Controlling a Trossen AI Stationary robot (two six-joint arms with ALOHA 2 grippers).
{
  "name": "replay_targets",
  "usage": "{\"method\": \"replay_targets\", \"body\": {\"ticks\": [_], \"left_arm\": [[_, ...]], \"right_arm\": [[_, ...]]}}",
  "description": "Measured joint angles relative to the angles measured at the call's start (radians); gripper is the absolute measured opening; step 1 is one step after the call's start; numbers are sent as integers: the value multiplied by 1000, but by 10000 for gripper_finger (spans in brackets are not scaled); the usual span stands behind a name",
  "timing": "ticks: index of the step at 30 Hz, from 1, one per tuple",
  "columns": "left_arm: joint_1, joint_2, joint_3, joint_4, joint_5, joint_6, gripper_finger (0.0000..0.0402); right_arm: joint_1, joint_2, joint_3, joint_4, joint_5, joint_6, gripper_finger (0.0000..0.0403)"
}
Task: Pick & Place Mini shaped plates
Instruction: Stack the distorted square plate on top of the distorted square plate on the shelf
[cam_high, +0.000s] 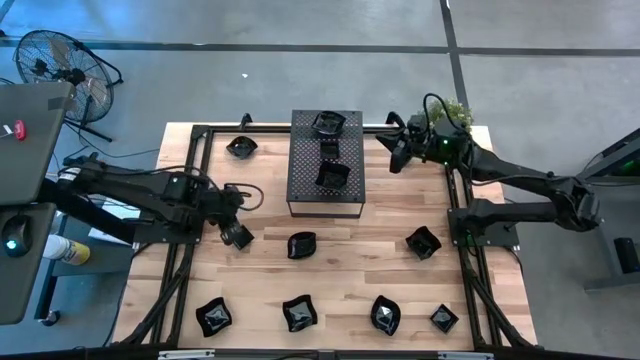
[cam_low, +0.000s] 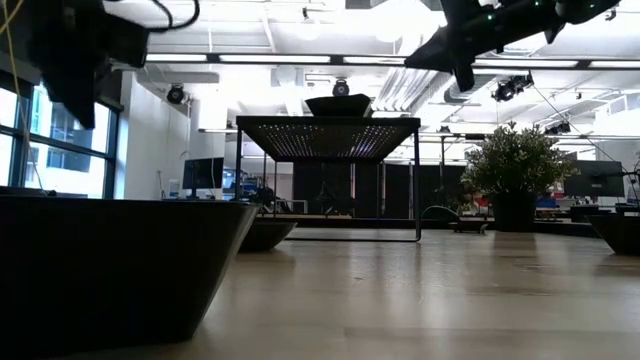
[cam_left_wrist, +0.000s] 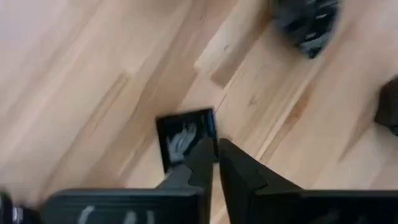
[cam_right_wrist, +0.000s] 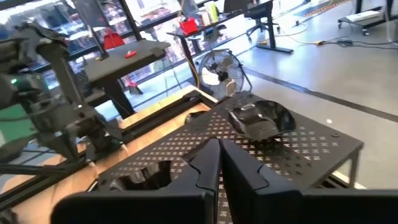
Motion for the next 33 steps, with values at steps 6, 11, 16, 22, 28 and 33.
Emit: {"method": "replay_targets", "body": {"ticks": [6,11,16,22,28,33], "left_arm": [[-48,56,0,78,170,-60,89],[-245,147,0,115,258,-37,111],[-456,242,0,181,260,-152,113],[-648,329,0,340,259,-363,113],[-777,432,-1,412,264,-541,113],[-822,491,-2,436,244,-662,113]], "right_arm": [[-22,0,0,1,-5,0,11],[-31,0,0,5,-16,1,11],[-31,0,0,7,-17,5,11],[-31,0,0,8,-19,4,11],[-31,0,0,8,-19,1,11],[-31,0,0,8,-19,0,11]]}}
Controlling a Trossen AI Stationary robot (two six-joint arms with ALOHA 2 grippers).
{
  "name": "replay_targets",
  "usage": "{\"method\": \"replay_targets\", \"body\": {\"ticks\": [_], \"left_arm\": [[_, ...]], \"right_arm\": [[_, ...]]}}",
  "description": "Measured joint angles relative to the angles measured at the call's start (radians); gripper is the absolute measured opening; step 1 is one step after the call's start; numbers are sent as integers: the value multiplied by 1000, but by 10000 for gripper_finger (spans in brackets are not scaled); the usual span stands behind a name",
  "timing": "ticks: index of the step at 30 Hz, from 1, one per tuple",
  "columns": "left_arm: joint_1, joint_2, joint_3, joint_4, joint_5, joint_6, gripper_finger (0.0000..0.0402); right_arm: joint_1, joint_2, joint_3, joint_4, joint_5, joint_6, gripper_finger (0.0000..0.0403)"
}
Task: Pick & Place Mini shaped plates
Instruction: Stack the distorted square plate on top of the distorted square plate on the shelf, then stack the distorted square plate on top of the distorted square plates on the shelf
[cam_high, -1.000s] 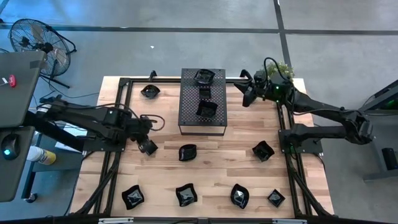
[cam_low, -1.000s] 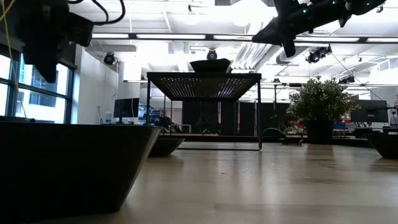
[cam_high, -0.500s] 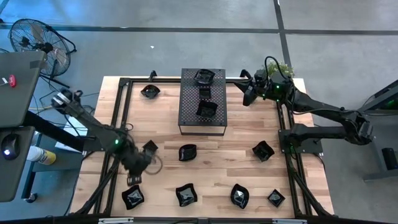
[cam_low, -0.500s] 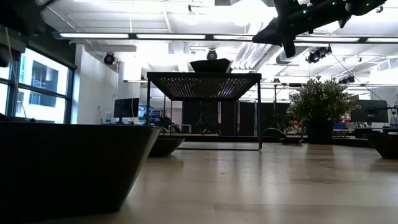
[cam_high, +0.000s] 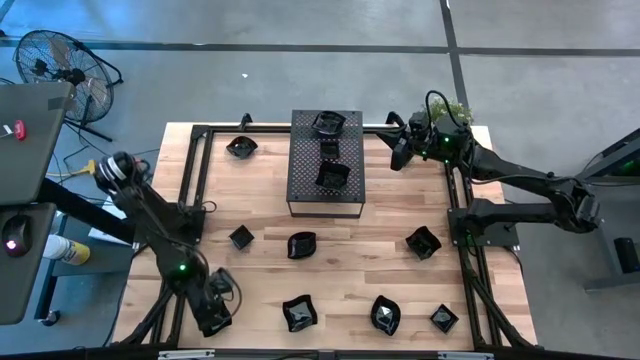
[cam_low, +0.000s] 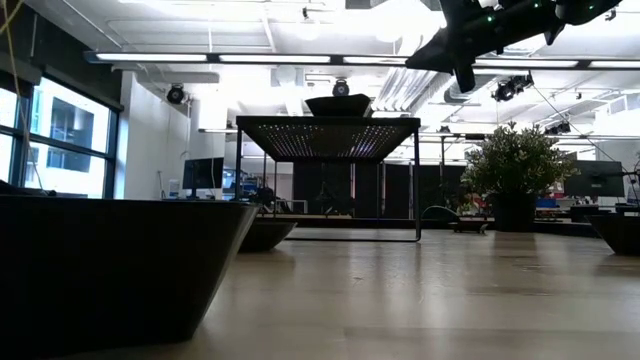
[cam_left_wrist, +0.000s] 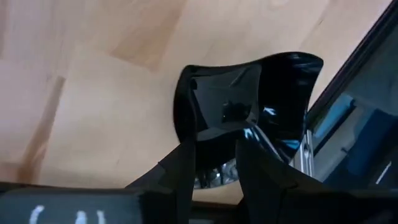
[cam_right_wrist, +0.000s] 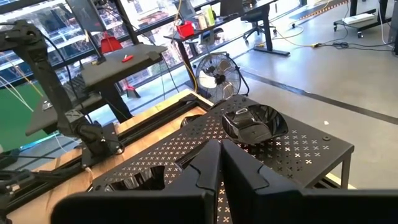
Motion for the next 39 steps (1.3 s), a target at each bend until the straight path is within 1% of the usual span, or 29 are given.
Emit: {"method": "replay_targets", "body": {"ticks": [4,7,10,12,14,17,20,23,27,29,32,34,36,39], "left_arm": [[2,36,0,22,-29,-20,112],[3,63,0,23,-39,-22,98],[3,71,0,23,-54,-19,65],[3,69,0,22,-57,-18,33],[3,55,0,20,-57,-18,9],[4,18,0,10,-64,-25,10],[29,-52,0,-17,-61,-25,3],[79,-169,0,-73,-95,-25,3],[160,-337,0,-163,-183,-15,1],[192,-394,2,-230,-182,6,1],[216,-408,2,-320,-111,48,6],[211,-394,-2,-338,-66,91,21],[210,-362,-14,-293,-32,116,46],[193,-305,-36,-207,-31,129,93]], "right_arm": [[0,0,0,0,4,0,11],[0,0,0,1,5,0,11],[0,0,0,10,5,0,11],[0,0,0,17,6,0,11],[0,0,0,30,6,-1,11],[0,0,0,44,9,-11,11],[0,0,0,45,9,-19,11],[0,0,0,45,8,-19,11],[0,0,0,45,8,-19,11],[0,0,0,45,8,-19,11],[0,0,0,45,0,-19,11],[0,0,0,45,-4,-19,11],[0,0,0,45,-4,-18,11],[0,0,0,45,-4,-10,11]]}}
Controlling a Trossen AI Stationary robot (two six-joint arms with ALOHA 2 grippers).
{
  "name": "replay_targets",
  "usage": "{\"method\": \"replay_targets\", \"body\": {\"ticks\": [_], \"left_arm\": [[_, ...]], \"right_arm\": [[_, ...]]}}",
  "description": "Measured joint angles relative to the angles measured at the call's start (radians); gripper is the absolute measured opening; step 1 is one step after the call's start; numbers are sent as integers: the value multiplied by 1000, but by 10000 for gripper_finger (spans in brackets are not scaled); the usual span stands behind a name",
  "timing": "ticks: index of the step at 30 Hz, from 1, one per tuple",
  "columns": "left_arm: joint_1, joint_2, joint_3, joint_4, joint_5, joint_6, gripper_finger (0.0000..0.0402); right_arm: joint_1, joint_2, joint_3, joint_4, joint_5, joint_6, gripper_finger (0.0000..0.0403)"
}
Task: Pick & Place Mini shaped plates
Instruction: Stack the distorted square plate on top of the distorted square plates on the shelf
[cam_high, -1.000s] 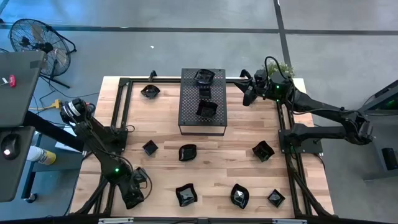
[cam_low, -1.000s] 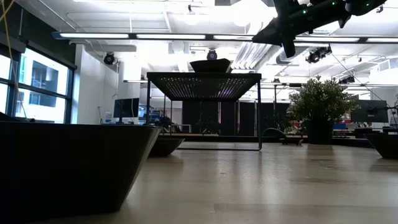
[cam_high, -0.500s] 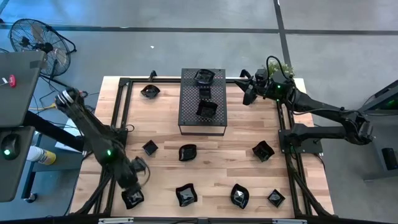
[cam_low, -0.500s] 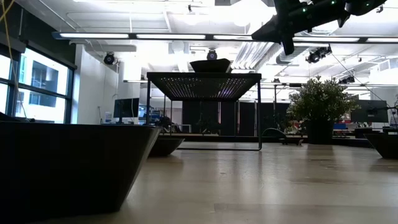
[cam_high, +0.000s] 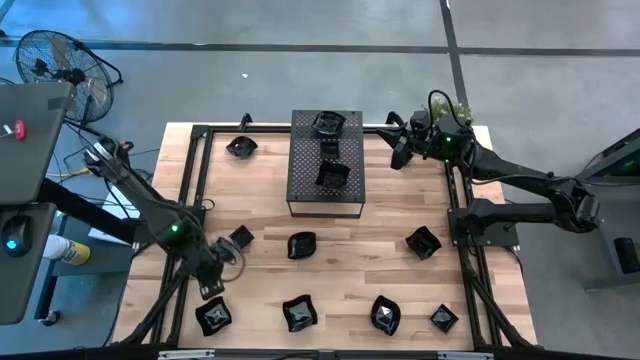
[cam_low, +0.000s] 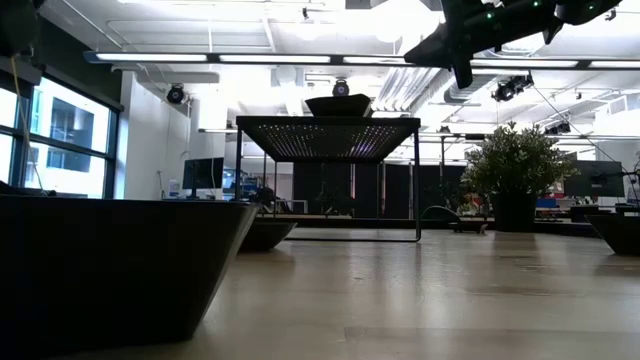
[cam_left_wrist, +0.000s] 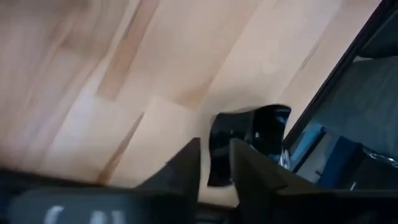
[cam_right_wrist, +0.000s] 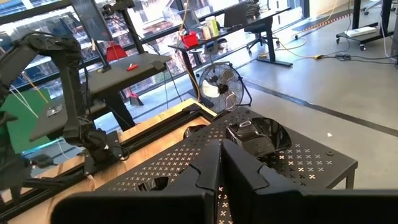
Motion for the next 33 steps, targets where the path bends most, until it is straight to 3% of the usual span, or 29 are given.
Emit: {"method": "replay_targets", "body": {"ticks": [4,7,13,18,26,33], "left_arm": [[-41,103,-9,46,2,-37,140],[-88,176,-9,89,7,-74,147],[-156,292,-9,266,24,-103,130],[-172,352,-9,278,49,-121,99],[-169,349,-9,298,48,-86,8],[-124,180,-9,225,43,-101,3]], "right_arm": [[0,0,0,0,0,7,11],[0,0,0,0,1,0,11],[0,0,0,0,4,-9,11],[0,0,0,0,5,-9,11],[-1,0,0,0,11,-16,11],[-1,0,0,0,13,-17,11]]}}
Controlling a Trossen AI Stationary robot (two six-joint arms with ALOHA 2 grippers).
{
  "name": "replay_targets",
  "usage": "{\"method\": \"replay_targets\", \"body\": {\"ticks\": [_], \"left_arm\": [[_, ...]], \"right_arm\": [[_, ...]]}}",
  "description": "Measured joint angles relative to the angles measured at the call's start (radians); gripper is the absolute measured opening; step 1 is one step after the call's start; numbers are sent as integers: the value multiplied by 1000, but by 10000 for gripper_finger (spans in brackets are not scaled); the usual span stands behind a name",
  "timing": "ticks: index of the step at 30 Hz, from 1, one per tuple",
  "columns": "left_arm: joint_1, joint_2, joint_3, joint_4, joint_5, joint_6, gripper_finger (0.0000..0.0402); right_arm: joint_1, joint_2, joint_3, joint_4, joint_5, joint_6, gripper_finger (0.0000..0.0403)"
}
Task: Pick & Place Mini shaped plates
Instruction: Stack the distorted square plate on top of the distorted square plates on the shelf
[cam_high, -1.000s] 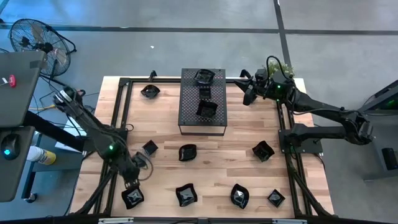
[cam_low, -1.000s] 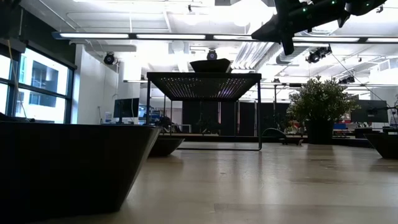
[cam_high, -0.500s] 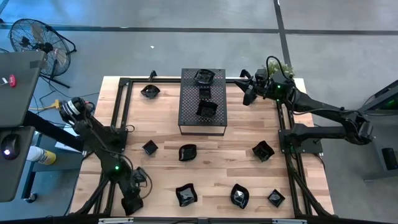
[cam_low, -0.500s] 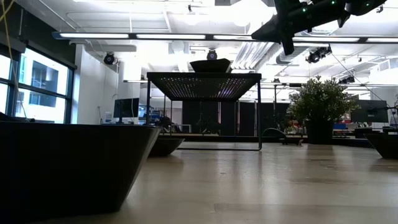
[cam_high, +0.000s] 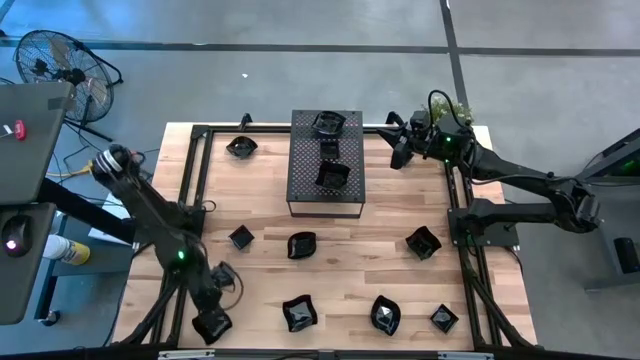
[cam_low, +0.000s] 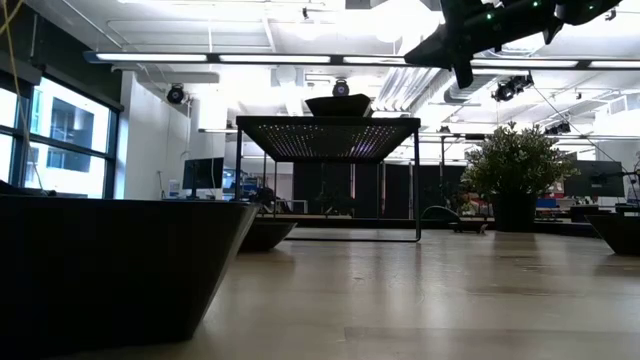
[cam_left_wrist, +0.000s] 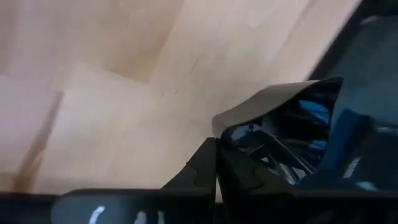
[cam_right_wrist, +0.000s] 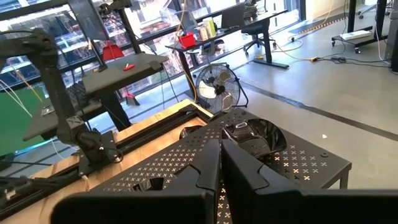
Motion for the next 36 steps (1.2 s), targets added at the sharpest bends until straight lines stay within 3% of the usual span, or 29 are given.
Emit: {"method": "replay_targets", "body": {"ticks": [6,10,13,18,23,28,36], "left_arm": [[214,-307,1,-102,-50,0,2],[458,-459,48,-151,-120,17,1],[679,-476,119,-154,-132,86,1],[1029,-333,278,-145,-7,227,1],[1241,-92,472,-157,109,337,0],[1328,127,676,-199,190,457,0],[1356,378,968,-354,195,609,0]], "right_arm": [[0,0,0,0,0,0,11],[0,0,0,0,-8,5,11],[0,0,0,0,-15,9,11],[0,0,0,0,-16,18,11],[0,0,0,0,-16,19,11],[1,0,0,0,-16,19,11],[1,0,0,0,-17,-4,11]]}}
